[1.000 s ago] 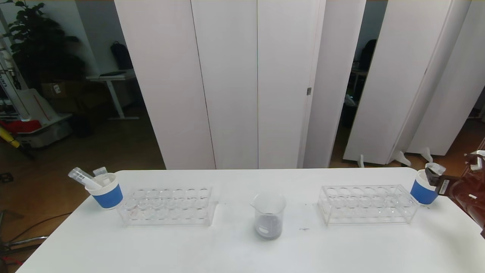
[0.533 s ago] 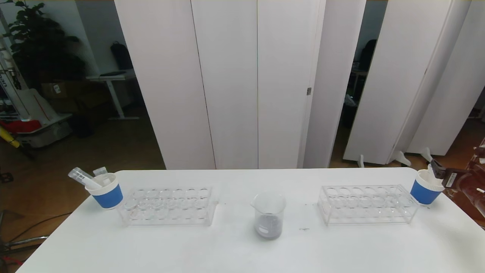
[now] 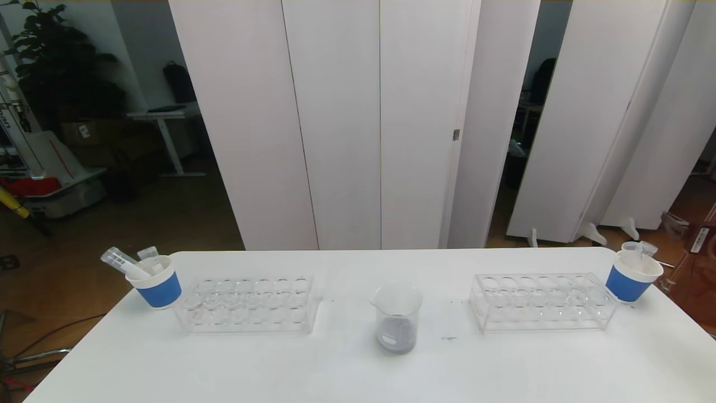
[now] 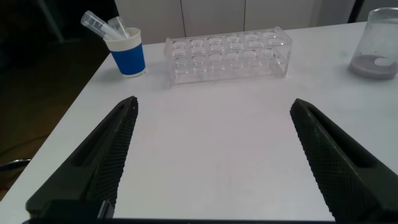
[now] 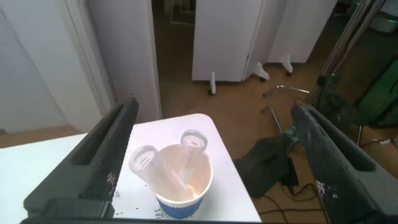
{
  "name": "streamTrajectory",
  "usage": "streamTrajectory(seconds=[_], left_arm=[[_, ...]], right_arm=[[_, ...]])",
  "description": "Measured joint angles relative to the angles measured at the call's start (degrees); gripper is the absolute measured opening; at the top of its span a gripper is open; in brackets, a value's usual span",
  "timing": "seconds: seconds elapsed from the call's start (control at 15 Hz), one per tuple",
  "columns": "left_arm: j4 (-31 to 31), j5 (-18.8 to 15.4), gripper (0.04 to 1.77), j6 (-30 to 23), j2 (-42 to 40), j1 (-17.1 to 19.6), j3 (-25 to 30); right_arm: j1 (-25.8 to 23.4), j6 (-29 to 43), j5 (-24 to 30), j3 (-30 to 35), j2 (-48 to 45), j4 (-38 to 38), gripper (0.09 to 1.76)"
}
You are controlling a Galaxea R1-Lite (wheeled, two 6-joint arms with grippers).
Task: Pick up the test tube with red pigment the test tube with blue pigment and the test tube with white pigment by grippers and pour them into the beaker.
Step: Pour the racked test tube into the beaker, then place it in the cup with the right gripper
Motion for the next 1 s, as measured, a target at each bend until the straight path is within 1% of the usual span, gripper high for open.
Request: streamTrajectory(seconds=[0.33, 0.6, 1.0], left_arm=[[0.02, 0.01, 1.75, 0.0, 0.0, 0.0, 0.0], [0.02, 0.0, 1.75, -0.02, 0.0, 0.0, 0.0], [0.05, 0.0, 1.75, 0.0, 0.0, 0.0, 0.0]], right_arm=[[0.11, -0.02, 5.99, -1.4, -12.76, 12.57, 1.75], [1.38, 0.0, 9.78, -1.57, -24.44, 23.7, 1.75], [8.48, 0.24, 9.89, -0.83, -44.7, 41.27, 1.75]])
